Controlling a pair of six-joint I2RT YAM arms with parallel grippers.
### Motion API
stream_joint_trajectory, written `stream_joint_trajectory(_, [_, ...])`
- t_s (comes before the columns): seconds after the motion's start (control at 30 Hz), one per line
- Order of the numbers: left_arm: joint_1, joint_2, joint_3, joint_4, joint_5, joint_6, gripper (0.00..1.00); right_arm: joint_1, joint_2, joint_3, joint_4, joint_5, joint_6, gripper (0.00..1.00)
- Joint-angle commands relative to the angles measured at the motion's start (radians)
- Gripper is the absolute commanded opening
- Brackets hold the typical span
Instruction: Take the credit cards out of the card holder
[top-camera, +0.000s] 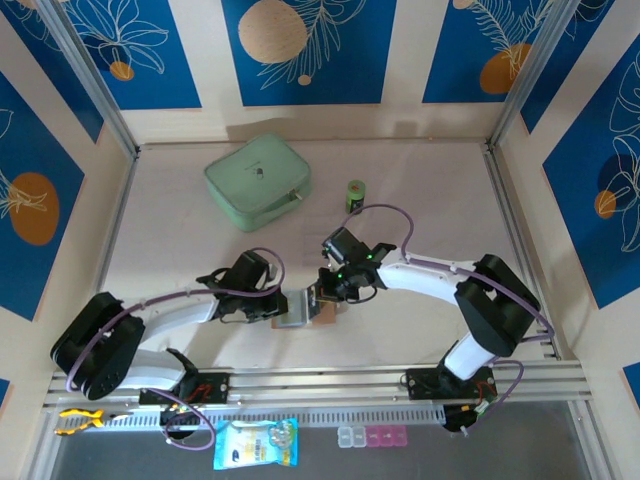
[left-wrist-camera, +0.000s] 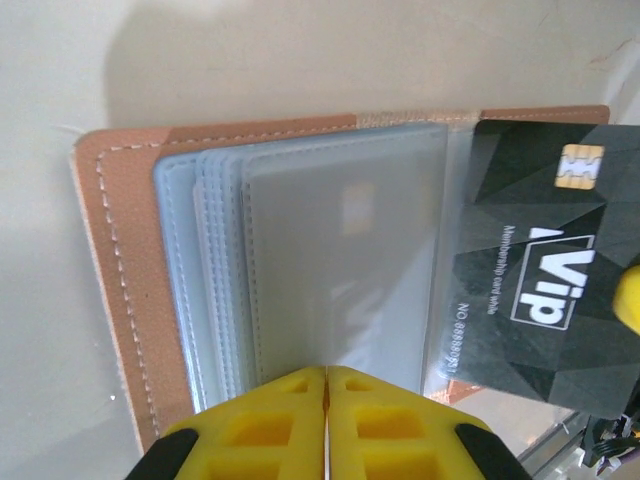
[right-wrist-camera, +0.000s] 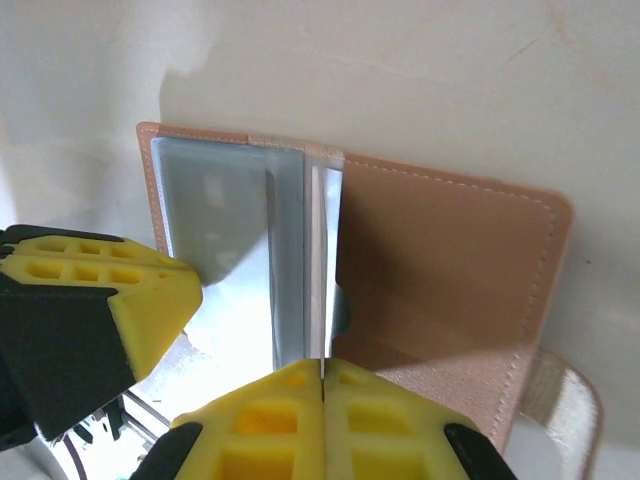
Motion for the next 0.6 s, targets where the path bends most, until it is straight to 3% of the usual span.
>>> stream_joint_trajectory(0.0, [-0.006,-0.039,0.023,-0.056,-0.024,0.02,0.09,0.004,-0.06,0.031,-0.073,0.047,-0.046,0.04])
stream_joint_trajectory(0.17, [-0.003,-0.074,0.03,-0.089,-0.036,0.031,0.1,-0.009,-0.091,0.074,-0.158,0.085,-0.168,0.04])
stream_joint_trajectory(0.57, [0.001,-0.122,0.03,-0.129,-0.048,0.039,0.11,-0.12,-0.087,0.225,-0.334,0.12,-0.707,0.03])
